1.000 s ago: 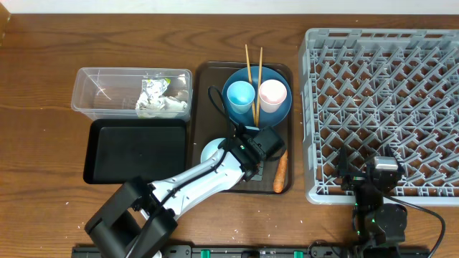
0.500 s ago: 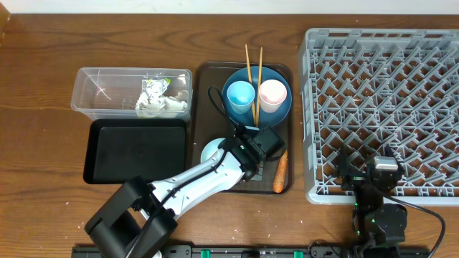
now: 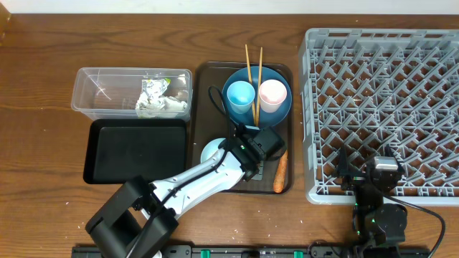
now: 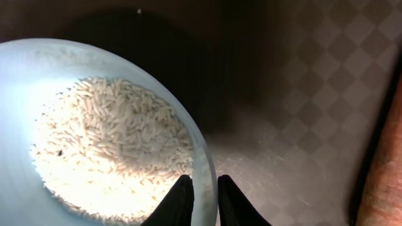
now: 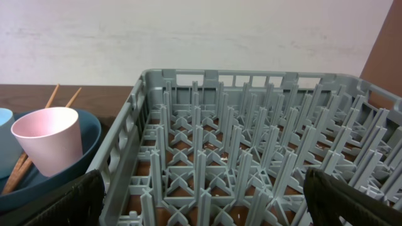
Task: Sort waste into correct bins and load items into the dishwasher rack
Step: 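Lower the left gripper and pinch the rim of the rice plate, then lift the rice plate and carry it left over the black tray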
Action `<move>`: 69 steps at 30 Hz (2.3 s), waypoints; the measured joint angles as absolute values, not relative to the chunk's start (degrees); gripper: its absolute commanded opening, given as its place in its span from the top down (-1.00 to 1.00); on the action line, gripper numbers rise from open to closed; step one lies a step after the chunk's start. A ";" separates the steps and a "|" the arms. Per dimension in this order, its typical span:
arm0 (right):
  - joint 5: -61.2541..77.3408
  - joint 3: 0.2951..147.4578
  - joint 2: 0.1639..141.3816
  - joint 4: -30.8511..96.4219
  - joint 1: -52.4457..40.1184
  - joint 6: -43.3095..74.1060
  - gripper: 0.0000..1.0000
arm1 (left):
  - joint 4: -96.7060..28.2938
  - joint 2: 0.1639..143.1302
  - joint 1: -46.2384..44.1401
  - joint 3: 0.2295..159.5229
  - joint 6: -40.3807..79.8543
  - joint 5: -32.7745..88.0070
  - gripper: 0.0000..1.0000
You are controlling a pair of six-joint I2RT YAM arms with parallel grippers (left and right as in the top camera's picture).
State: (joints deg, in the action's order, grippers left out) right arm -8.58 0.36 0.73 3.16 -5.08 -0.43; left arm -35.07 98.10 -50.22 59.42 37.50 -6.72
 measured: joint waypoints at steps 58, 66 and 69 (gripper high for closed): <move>-8.58 0.36 0.73 3.16 -5.08 -0.43 -0.98 | -39.35 95.85 -50.19 58.52 34.15 -9.39 0.88; -8.58 0.36 0.73 3.16 -5.08 -0.43 -0.99 | -42.24 86.19 -49.32 58.48 30.04 -9.10 0.88; -8.58 0.36 0.73 3.16 -5.08 -0.43 -0.99 | -44.12 82.37 -47.00 58.48 28.60 -8.95 0.87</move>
